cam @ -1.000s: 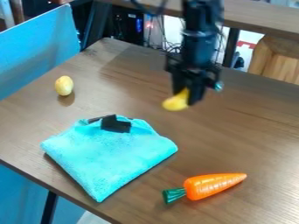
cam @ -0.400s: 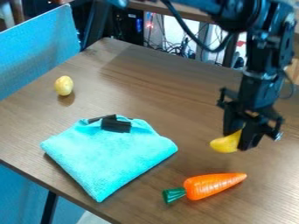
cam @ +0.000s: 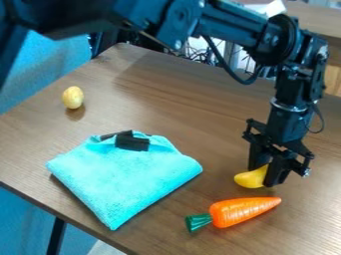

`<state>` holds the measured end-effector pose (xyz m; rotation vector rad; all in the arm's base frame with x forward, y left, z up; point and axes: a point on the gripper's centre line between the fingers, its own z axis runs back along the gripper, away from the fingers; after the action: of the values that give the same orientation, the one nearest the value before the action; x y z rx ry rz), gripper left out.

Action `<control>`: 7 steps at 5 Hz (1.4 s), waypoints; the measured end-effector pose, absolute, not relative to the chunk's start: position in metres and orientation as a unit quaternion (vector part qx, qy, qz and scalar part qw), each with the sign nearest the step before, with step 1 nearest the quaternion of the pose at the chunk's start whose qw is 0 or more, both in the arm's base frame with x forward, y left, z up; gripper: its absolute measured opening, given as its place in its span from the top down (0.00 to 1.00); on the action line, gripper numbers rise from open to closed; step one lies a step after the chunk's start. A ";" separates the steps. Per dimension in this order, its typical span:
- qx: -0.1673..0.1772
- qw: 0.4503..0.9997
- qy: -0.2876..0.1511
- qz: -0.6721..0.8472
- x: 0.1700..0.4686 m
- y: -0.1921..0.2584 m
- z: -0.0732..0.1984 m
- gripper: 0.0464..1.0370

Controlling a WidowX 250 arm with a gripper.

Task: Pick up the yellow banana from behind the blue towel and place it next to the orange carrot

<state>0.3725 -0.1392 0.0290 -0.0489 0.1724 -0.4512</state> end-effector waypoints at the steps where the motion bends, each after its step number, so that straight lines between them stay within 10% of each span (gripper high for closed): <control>1: -0.024 0.973 0.085 -0.215 0.380 -0.138 0.028 0.61; 2: -0.026 0.973 0.087 -0.212 0.383 -0.140 0.030 0.54; 4: -0.039 0.976 0.089 -0.193 0.385 -0.132 0.029 0.02; 7: -0.099 0.984 -0.096 -0.113 0.381 -0.040 0.132 0.03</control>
<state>0.3810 -0.0397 0.1316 -0.1989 -0.1922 -0.2281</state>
